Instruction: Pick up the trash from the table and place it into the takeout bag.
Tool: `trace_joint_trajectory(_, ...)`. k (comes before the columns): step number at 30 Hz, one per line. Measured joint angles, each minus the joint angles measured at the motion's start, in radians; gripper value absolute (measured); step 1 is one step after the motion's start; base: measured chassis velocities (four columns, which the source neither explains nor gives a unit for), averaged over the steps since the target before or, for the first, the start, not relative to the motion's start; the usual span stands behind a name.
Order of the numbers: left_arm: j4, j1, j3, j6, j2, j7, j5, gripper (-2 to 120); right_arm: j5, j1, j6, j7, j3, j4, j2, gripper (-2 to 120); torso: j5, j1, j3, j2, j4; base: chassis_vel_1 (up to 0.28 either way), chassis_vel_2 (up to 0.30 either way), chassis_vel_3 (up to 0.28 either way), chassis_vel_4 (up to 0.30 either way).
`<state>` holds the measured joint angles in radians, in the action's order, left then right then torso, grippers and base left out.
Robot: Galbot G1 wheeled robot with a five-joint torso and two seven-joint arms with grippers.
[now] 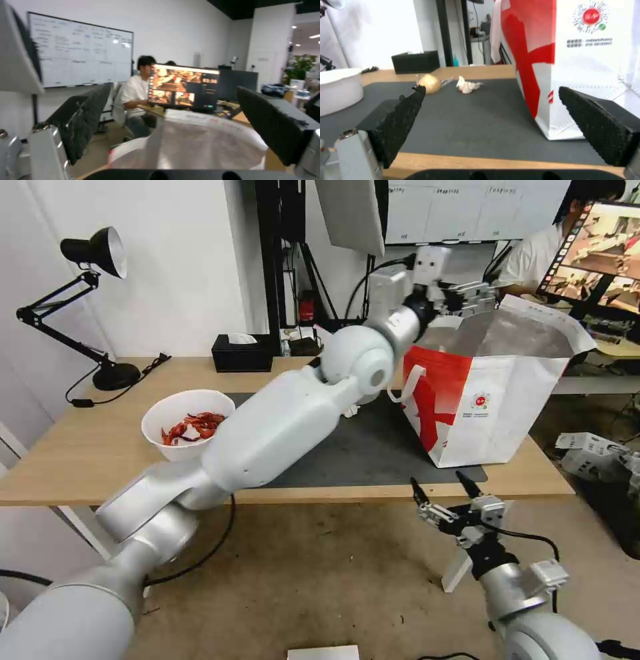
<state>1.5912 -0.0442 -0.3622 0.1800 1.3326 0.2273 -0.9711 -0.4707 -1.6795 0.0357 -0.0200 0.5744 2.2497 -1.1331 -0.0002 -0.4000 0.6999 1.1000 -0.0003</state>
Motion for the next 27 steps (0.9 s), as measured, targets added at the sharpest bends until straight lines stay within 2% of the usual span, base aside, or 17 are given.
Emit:
trace_joint_trajectory(3, 0.104, -0.092, 0.045, -0.001, -0.122, -0.003, 0.025, 100, 0.005, 0.002, 0.006, 0.0, 0.0, -0.001, -0.002, 100, -0.0004, 0.0, 0.0, 0.0, 0.0009, 0.0, 0.0, 0.0, 0.0)
trace_joint_trajectory(4, 0.104, -0.092, 0.045, -0.001, -0.122, -0.003, 0.025, 100, 0.005, 0.002, 0.006, 0.0, 0.0, -0.001, -0.002, 100, -0.0004, 0.0, 0.0, 0.0, 0.0009, 0.0, 0.0, 0.0, 0.0)
trace_joint_trajectory(7, 0.213, -0.21, 0.116, -0.001, -0.229, -0.023, 0.047, 100, 0.008, 0.007, 0.01, 0.0, -0.003, -0.005, -0.002, 100, -0.0001, 0.0, 0.0, 0.0, 0.0002, 0.0, 0.0, 0.0, 0.0)
trace_joint_trajectory(8, 0.213, -0.21, 0.116, -0.001, -0.229, -0.023, 0.047, 100, 0.008, 0.007, 0.01, 0.0, -0.003, -0.005, -0.002, 100, -0.0001, 0.0, 0.0, 0.0, 0.0002, 0.0, 0.0, 0.0, 0.0)
trace_joint_trajectory(11, 0.299, -0.341, 0.192, -0.001, -0.305, -0.038, 0.062, 100, 0.008, 0.012, 0.016, -0.003, -0.003, -0.005, -0.001, 100, -0.0001, 0.0, 0.0, 0.0, 0.0003, 0.0, 0.0, 0.0, 0.0)
trace_joint_trajectory(12, 0.299, -0.341, 0.192, -0.001, -0.305, -0.038, 0.062, 100, 0.008, 0.012, 0.016, -0.003, -0.003, -0.005, -0.001, 100, -0.0001, 0.0, 0.0, 0.0, 0.0003, 0.0, 0.0, 0.0, 0.0)
trace_joint_trajectory(14, 0.37, -0.506, 0.291, -0.001, -0.362, -0.068, 0.1, 100, 0.007, 0.014, 0.025, -0.004, -0.002, -0.002, 0.004, 100, -0.0003, 0.0, 0.0, 0.0, 0.0005, 0.0, 0.0, 0.0, 0.0)
trace_joint_trajectory(15, 0.393, -0.564, 0.33, -0.003, -0.375, -0.081, 0.115, 100, 0.007, 0.013, 0.026, -0.004, -0.001, 0.002, 0.007, 100, -0.0004, 0.0, 0.0, 0.0, 0.0007, 0.0, 0.0, 0.0, 0.0)
trace_joint_trajectory(16, 0.393, -0.564, 0.33, -0.003, -0.375, -0.081, 0.115, 100, 0.007, 0.013, 0.026, -0.004, -0.001, 0.002, 0.007, 100, -0.0004, 0.0, 0.0, 0.0, 0.0007, 0.0, 0.0, 0.0, 0.0)
trace_joint_trajectory(20, 0.478, -0.806, 0.467, -0.027, -0.414, -0.108, 0.186, 100, 0.006, 0.011, 0.034, -0.01, -0.002, 0.008, 0.005, 100, 0.0002, 0.0, 0.0, 0.0, 0.0002, 0.0, 0.0, 0.0, 0.0)
trace_joint_trajectory(21, 0.478, -0.806, 0.467, -0.027, -0.414, -0.108, 0.186, 100, 0.006, 0.011, 0.034, -0.01, -0.002, 0.008, 0.005, 100, 0.0002, 0.0, 0.0, 0.0, 0.0002, 0.0, 0.0, 0.0, 0.0)
trace_joint_trajectory(23, 0.511, -0.953, 0.522, -0.063, -0.408, -0.128, 0.248, 100, 0.007, 0.01, 0.039, -0.014, -0.003, 0.008, 0.001, 100, 0.0, 0.0, 0.0, 0.0, 0.0005, 0.0, 0.0, 0.0, 0.0)
trace_joint_trajectory(24, 0.511, -0.953, 0.522, -0.063, -0.408, -0.128, 0.248, 100, 0.007, 0.01, 0.039, -0.014, -0.003, 0.008, 0.001, 100, 0.0, 0.0, 0.0, 0.0, 0.0005, 0.0, 0.0, 0.0, 0.0)
trace_joint_trajectory(26, 0.528, -1.051, 0.564, -0.086, -0.382, -0.144, 0.295, 100, 0.009, 0.01, 0.044, -0.017, -0.004, 0.005, 0.001, 100, 0.0001, 0.0, 0.0, 0.0, 0.0004, 0.0, 0.0, 0.0, 0.0)
trace_joint_trajectory(27, 0.528, -1.051, 0.564, -0.086, -0.382, -0.144, 0.295, 100, 0.009, 0.01, 0.044, -0.017, -0.004, 0.005, 0.001, 100, 0.0001, 0.0, 0.0, 0.0, 0.0004, 0.0, 0.0, 0.0, 0.0)
